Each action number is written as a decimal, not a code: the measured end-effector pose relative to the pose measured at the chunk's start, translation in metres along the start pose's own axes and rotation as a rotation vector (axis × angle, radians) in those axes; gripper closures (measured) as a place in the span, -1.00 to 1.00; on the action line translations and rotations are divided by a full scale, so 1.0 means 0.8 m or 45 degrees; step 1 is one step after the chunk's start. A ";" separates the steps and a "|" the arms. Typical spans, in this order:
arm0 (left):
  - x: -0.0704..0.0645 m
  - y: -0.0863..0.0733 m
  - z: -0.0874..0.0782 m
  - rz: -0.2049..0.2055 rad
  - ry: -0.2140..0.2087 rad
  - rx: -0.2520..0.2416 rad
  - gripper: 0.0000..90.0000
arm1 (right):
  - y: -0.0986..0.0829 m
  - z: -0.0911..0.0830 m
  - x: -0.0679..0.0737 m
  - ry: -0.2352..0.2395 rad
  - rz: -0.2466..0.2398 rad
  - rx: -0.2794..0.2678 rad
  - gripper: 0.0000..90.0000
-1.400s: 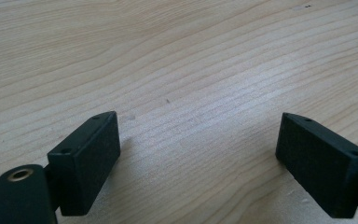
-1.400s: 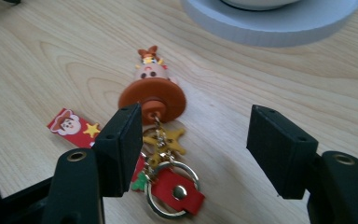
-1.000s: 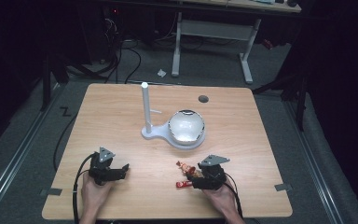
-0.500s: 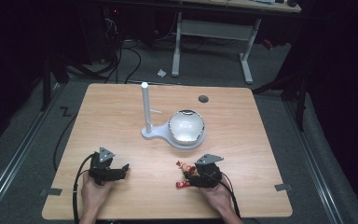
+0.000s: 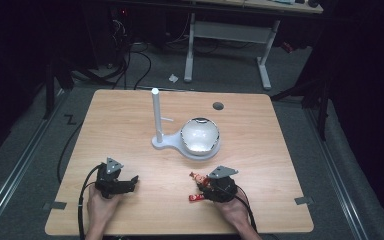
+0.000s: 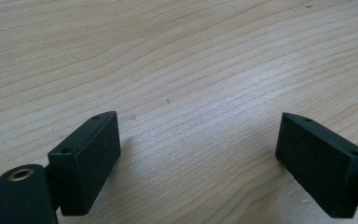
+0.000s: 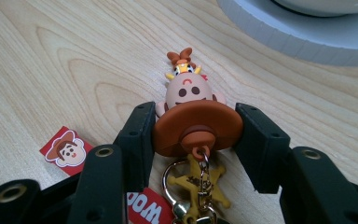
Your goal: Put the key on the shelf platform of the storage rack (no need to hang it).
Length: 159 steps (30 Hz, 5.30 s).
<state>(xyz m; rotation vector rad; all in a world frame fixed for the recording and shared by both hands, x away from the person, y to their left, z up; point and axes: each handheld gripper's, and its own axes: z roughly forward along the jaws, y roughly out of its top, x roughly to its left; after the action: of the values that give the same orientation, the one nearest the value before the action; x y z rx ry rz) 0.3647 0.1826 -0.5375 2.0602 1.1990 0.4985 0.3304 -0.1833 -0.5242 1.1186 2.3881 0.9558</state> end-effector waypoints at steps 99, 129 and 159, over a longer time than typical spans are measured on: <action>-0.001 0.000 0.000 -0.002 0.003 -0.003 -0.67 | 0.242 -0.106 -0.095 0.216 -0.079 -0.197 0.14; 0.000 0.000 0.000 -0.002 0.005 -0.002 -0.67 | 0.219 -0.036 -0.109 0.189 -0.061 -0.082 0.14; -0.001 0.000 0.000 -0.003 0.005 -0.003 -0.67 | 0.179 0.011 -0.135 0.129 0.009 0.056 0.14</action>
<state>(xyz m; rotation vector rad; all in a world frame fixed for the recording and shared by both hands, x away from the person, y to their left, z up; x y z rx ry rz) 0.3642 0.1824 -0.5375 2.0561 1.2024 0.5026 0.4823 -0.1961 -0.4291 1.1202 2.4985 0.9886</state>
